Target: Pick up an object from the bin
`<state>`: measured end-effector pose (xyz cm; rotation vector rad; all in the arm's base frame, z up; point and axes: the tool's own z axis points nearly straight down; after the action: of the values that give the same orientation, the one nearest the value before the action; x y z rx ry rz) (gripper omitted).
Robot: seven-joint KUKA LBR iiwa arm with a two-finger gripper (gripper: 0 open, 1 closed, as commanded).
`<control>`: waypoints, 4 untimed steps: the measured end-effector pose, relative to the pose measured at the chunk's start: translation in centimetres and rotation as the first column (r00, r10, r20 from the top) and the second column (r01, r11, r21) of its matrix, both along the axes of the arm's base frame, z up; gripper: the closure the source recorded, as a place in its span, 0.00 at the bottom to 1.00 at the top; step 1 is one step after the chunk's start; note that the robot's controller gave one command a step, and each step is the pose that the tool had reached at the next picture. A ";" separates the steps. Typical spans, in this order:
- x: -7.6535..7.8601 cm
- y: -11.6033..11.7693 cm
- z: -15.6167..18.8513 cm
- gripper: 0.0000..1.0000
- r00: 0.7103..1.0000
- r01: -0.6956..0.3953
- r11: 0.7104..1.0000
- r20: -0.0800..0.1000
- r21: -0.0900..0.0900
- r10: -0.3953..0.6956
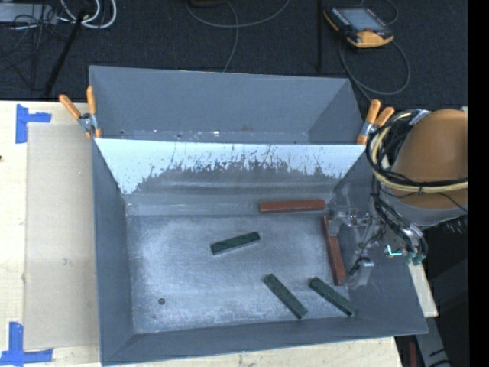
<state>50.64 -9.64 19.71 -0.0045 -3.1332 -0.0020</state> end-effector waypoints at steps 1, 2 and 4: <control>0.6 -2.4 -12.9 0.00 0.739 -0.673 0.739 0.003 0.005 0.673; 0.3 -5.2 -11.1 0.00 0.671 -0.741 0.671 0.018 0.009 0.741; 6.2 -2.9 -12.5 0.00 -0.277 -0.961 -0.277 0.019 0.003 0.961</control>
Offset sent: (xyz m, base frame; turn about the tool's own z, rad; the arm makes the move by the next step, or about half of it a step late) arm 0.0073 -0.0245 -0.1271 -0.7394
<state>56.86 -12.58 7.17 2.5097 -1.8940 -0.0171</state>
